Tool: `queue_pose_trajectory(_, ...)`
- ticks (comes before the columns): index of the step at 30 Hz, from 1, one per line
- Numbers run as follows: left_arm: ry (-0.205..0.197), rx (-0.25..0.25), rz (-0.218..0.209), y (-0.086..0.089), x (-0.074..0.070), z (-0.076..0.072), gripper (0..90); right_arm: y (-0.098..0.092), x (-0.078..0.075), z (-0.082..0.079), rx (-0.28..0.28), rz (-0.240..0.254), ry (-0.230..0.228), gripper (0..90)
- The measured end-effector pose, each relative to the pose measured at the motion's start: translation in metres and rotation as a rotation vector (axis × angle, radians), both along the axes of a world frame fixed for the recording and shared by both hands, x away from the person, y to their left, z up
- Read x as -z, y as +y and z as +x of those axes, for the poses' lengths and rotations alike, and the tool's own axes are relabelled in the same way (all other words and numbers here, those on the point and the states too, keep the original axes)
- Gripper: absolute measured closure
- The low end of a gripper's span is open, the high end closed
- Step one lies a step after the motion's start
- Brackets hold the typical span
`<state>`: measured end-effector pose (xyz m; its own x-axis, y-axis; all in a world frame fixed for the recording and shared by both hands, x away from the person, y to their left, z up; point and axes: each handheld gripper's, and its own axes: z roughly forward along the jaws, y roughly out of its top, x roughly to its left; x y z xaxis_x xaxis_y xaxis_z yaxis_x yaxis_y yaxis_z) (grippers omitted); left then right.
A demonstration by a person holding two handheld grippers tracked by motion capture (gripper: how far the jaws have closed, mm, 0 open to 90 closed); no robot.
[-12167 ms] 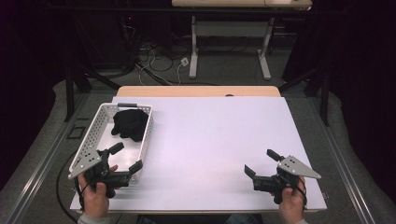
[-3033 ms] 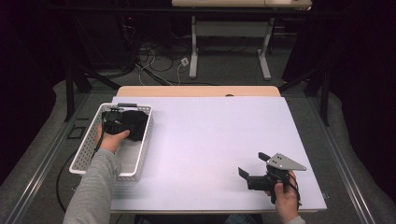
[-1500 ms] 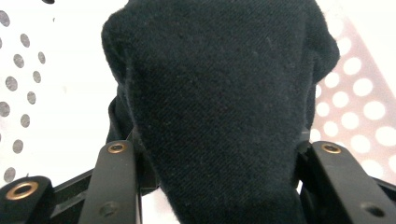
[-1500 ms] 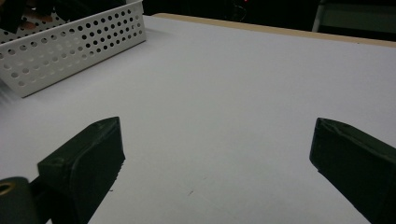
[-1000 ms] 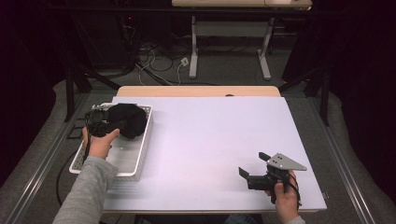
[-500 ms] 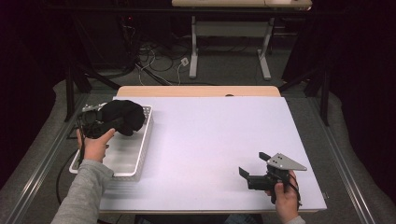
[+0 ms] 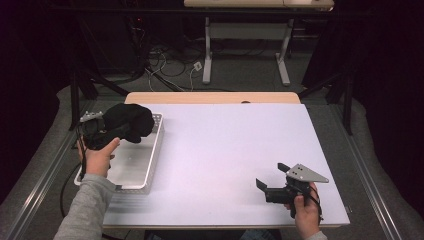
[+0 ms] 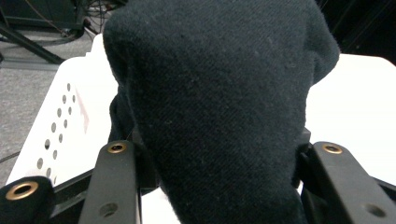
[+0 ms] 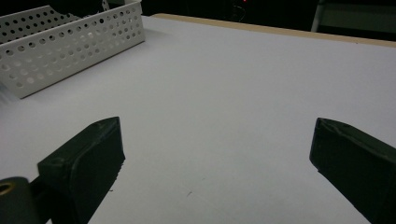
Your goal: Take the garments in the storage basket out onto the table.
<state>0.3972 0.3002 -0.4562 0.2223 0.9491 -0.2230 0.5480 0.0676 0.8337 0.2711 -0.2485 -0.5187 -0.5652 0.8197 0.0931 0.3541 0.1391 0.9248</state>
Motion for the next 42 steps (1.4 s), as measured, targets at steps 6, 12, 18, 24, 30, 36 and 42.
queue_pose_trajectory(6,-0.029,0.007,-0.007,0.002,-0.006,-0.008,48.3,0.000,0.001,0.001,0.000,0.000,-0.002,2.8)
queue_pose_trajectory(12,-0.061,0.010,-0.026,0.004,-0.011,-0.015,48.3,0.000,0.001,0.001,-0.001,0.000,0.000,2.8)
queue_pose_trajectory(18,-0.091,0.025,-0.031,0.003,-0.019,-0.024,48.3,0.000,0.001,0.000,0.000,0.007,-0.005,2.7)
queue_pose_trajectory(24,-0.123,0.042,-0.046,0.000,-0.025,-0.035,48.3,-0.001,0.000,-0.001,0.003,0.004,-0.005,2.8)
queue_pose_trajectory(30,-0.145,0.070,-0.053,-0.005,-0.029,-0.046,48.2,0.000,0.000,0.000,-0.001,0.007,-0.003,2.8)
queue_pose_trajectory(36,-0.163,0.097,-0.075,-0.013,-0.031,-0.056,48.3,0.001,0.000,0.000,-0.001,0.007,0.000,2.8)
queue_pose_trajectory(42,-0.190,0.138,-0.076,-0.024,-0.036,-0.067,48.3,0.001,0.000,0.001,-0.004,0.003,-0.007,2.8)
